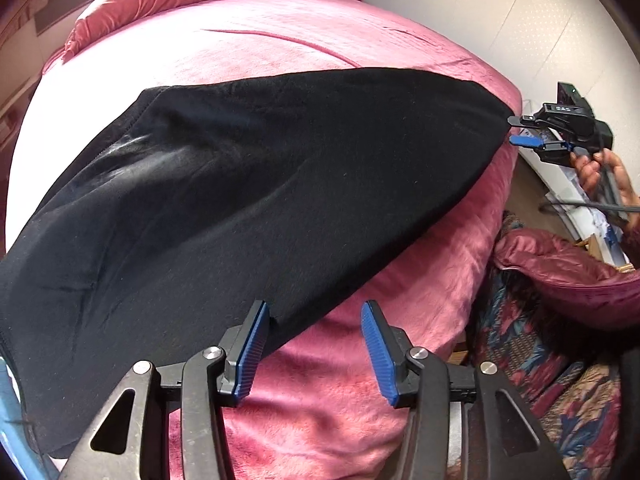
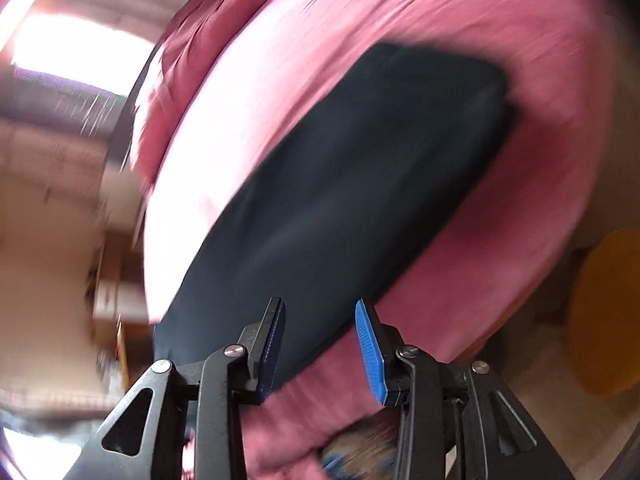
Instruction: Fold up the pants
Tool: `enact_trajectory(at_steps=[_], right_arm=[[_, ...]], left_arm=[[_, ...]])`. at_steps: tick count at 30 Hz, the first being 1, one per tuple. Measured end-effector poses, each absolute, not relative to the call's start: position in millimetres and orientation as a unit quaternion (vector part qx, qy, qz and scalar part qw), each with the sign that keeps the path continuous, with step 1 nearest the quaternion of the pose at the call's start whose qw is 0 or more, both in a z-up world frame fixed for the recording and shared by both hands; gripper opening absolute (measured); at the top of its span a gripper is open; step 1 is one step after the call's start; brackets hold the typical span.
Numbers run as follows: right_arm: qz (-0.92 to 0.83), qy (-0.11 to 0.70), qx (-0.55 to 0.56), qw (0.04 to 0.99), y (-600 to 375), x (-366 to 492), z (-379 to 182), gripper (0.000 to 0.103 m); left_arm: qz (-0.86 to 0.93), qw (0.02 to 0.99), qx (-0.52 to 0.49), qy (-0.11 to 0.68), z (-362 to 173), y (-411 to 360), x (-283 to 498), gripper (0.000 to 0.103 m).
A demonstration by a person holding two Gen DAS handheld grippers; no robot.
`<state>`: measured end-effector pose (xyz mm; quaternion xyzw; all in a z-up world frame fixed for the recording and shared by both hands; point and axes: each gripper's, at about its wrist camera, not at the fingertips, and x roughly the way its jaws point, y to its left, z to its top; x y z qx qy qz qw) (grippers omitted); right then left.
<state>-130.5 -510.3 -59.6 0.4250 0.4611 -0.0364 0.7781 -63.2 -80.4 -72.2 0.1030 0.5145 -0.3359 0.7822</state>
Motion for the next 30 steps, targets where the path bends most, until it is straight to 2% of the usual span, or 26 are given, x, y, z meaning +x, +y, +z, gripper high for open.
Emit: enact_trajectory(at_steps=[6, 7, 8, 9, 11, 13, 16, 19, 24, 26, 27, 30], right_arm=[[-0.015, 0.504, 0.423, 0.752, -464.0, -102.1, -86.6, 0.038], [-0.021, 0.504, 0.414, 0.757, -460.9, -99.6, -86.5, 0.035], [-0.03, 0.505, 0.402, 0.763, -459.1, -95.1, -86.4, 0.023], [-0.035, 0.507, 0.395, 0.765, -457.9, -92.1, -87.2, 0.011], [-0.04, 0.508, 0.384, 0.77, -455.6, -90.6, -83.4, 0.009], [-0.037, 0.501, 0.365, 0.784, -448.8, -97.5, -70.3, 0.007], [-0.041, 0.507, 0.334, 0.793, -438.3, -100.5, -63.9, 0.006], [-0.053, 0.526, 0.334, 0.78, -442.3, -100.9, -84.5, 0.006], [-0.049, 0.54, 0.318, 0.778, -439.5, -95.5, -93.9, 0.007], [-0.041, 0.548, 0.3, 0.78, -433.6, -92.8, -84.4, 0.01], [-0.032, 0.549, 0.29, 0.783, -428.5, -91.0, -79.7, 0.017], [-0.01, 0.557, 0.218, 0.801, -405.5, -89.3, -60.7, 0.023]], left_arm=[[-0.333, 0.787, 0.09, 0.511, -80.9, -79.7, -60.0, 0.047], [-0.33, 0.788, 0.088, 0.512, -82.6, -78.6, -59.0, 0.037], [-0.326, 0.791, 0.086, 0.51, -82.9, -76.4, -58.0, 0.024], [-0.323, 0.793, 0.084, 0.51, -83.3, -74.4, -56.7, 0.019], [-0.319, 0.797, 0.076, 0.507, -83.5, -68.9, -53.9, 0.003], [-0.317, 0.799, 0.069, 0.506, -81.6, -62.5, -52.5, 0.0], [-0.336, 0.794, 0.057, 0.504, -76.4, -52.6, -57.4, 0.0], [-0.325, 0.787, 0.063, 0.521, -83.8, -42.9, -60.2, 0.0], [-0.316, 0.789, 0.008, 0.527, -78.4, -21.0, -58.9, 0.001], [-0.294, 0.785, -0.078, 0.539, -73.5, 9.3, -50.8, 0.024], [-0.28, 0.782, -0.124, 0.543, -72.1, 26.7, -47.8, 0.027], [-0.205, 0.78, -0.248, 0.536, -72.4, 85.6, -48.9, 0.031]])
